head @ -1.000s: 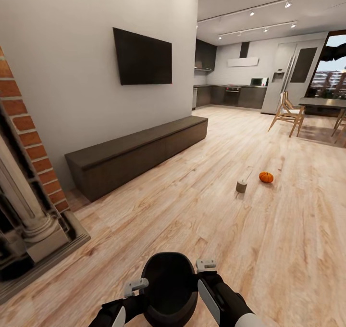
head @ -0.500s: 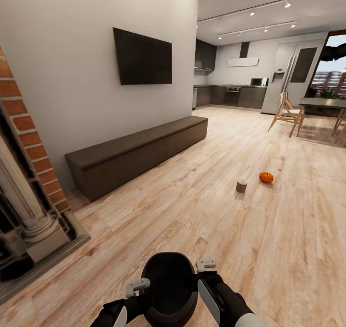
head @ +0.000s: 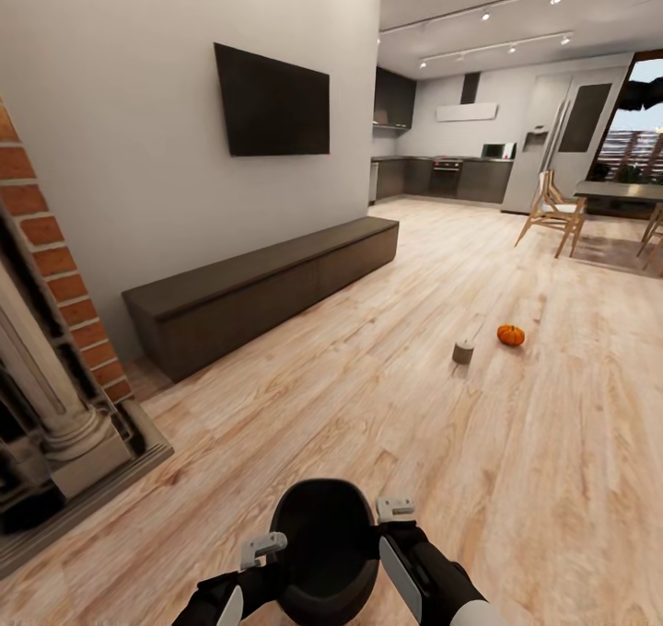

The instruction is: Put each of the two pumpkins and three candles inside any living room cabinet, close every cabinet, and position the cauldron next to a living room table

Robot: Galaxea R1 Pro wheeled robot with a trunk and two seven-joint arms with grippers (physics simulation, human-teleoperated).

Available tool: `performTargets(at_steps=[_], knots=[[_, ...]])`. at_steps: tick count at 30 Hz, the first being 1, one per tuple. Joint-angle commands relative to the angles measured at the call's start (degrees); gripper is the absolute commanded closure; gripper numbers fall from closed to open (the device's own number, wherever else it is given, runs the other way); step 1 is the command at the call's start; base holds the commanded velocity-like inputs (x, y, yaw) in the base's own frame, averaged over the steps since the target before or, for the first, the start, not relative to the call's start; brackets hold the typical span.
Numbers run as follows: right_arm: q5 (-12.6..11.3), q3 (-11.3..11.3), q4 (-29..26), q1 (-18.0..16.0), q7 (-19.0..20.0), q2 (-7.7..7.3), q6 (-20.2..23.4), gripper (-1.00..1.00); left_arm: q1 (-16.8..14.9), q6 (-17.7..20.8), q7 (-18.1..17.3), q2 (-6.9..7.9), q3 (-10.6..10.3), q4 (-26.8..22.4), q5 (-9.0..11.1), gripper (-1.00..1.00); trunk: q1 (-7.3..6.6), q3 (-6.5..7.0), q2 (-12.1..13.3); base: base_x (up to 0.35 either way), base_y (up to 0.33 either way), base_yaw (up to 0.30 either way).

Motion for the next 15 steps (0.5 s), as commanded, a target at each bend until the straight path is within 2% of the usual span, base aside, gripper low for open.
performTargets(at_steps=[1, 13, 15], knots=[[0.0, 0.0, 0.1, 0.0, 0.0, 0.00, -0.1, -1.00, 0.0, 0.0, 0.0, 0.00, 0.0, 0.0, 0.0, -1.00, 0.02, -0.23, 0.0, 0.000, 0.000, 0.000], [0.0, 0.0, 2.2, -0.3, 0.0, 0.00, -1.3, -1.00, 0.0, 0.0, 0.0, 0.01, 0.1, -0.1, 0.0, -1.00, 0.02, -0.23, 0.0, 0.000, 0.000, 0.000], [0.0, 0.0, 2.2, -0.3, 0.0, 0.00, -1.4, -1.00, 0.0, -0.1, 0.0, 0.01, 0.1, -0.1, 0.0, -1.00, 0.07, -0.67, 0.0, 0.000, 0.000, 0.000]])
